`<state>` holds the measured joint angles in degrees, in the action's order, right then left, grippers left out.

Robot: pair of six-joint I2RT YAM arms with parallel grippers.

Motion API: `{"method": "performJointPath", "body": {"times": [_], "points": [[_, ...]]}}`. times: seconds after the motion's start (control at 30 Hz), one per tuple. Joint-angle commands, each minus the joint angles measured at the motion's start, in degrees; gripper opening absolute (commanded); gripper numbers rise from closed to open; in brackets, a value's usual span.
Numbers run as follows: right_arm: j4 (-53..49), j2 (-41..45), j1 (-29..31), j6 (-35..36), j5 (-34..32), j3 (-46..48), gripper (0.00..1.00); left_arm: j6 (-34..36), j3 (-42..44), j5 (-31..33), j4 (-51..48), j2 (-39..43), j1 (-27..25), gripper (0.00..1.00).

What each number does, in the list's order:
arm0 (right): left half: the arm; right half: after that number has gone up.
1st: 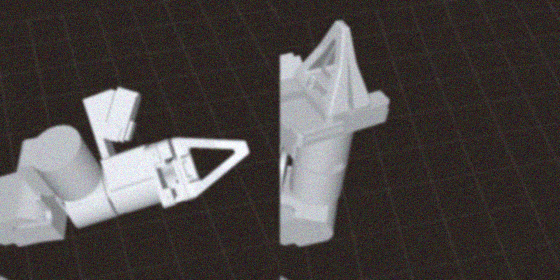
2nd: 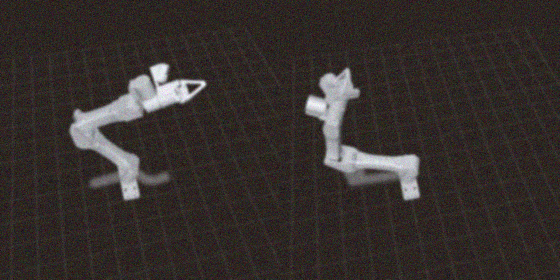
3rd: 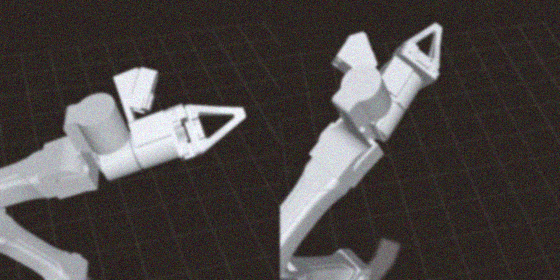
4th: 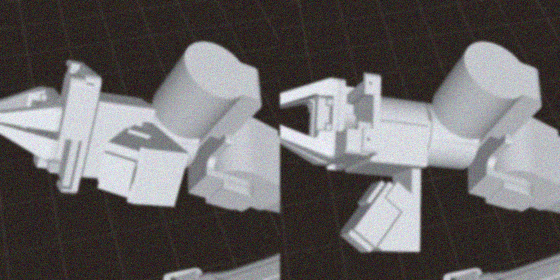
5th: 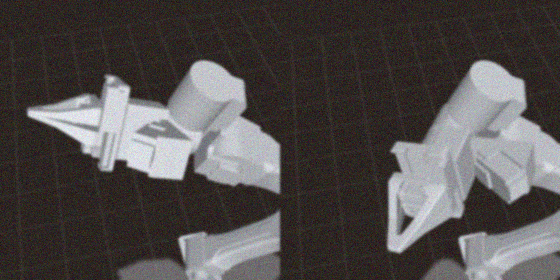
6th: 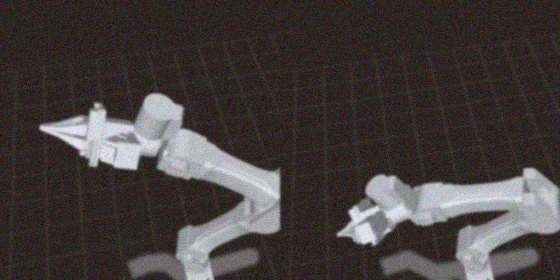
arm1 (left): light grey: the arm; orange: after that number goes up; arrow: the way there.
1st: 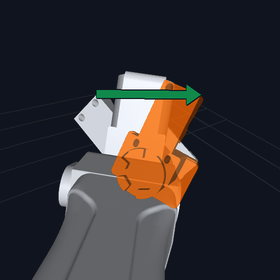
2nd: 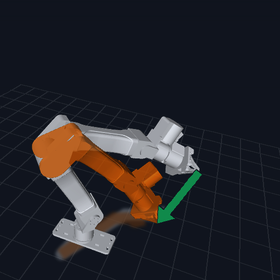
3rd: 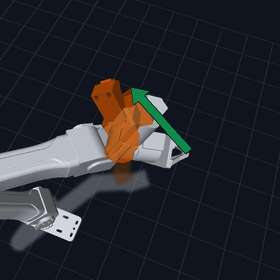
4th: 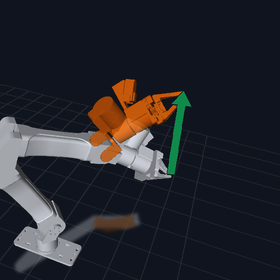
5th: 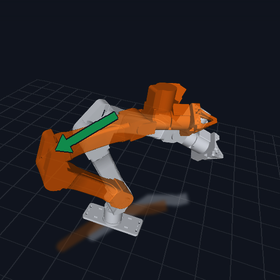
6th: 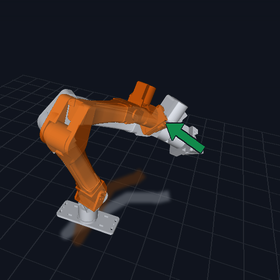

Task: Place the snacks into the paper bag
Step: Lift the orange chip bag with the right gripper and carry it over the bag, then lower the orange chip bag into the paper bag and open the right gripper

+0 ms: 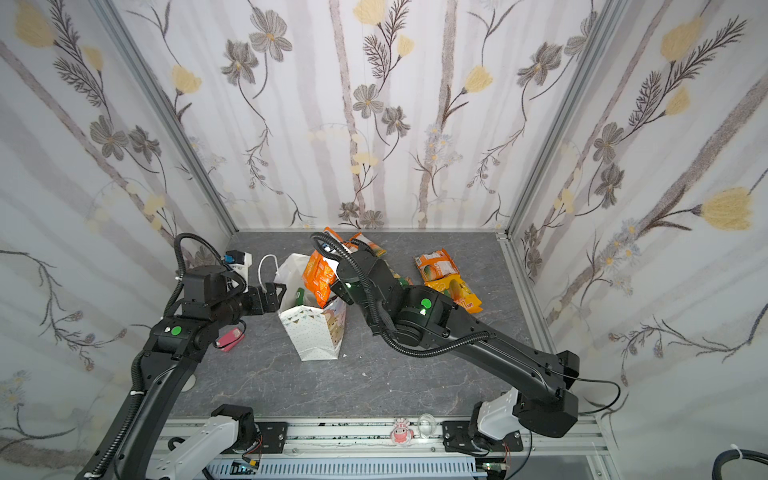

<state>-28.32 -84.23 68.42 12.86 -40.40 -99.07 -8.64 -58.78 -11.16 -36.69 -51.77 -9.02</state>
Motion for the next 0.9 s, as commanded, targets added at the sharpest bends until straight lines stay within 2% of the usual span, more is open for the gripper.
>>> {"method": "performJointPath", "body": {"times": [0.0, 0.3, 0.87], "points": [[2.88, -2.3, 1.24, 4.95, -7.51, -2.52, 0.0, 0.11, 0.2, -0.74, 0.66, -0.01, 0.02, 0.98], [6.26, -8.38, 1.87, 11.12, -12.42, -3.34, 0.0, 0.06, 0.93, 0.13, 1.01, 1.82, -0.04, 0.99], [10.63, -16.71, 1.25, 14.34, -11.03, -3.8, 0.0, 0.11, 0.69, 0.7, 0.52, 0.96, -0.12, 1.0]]}}
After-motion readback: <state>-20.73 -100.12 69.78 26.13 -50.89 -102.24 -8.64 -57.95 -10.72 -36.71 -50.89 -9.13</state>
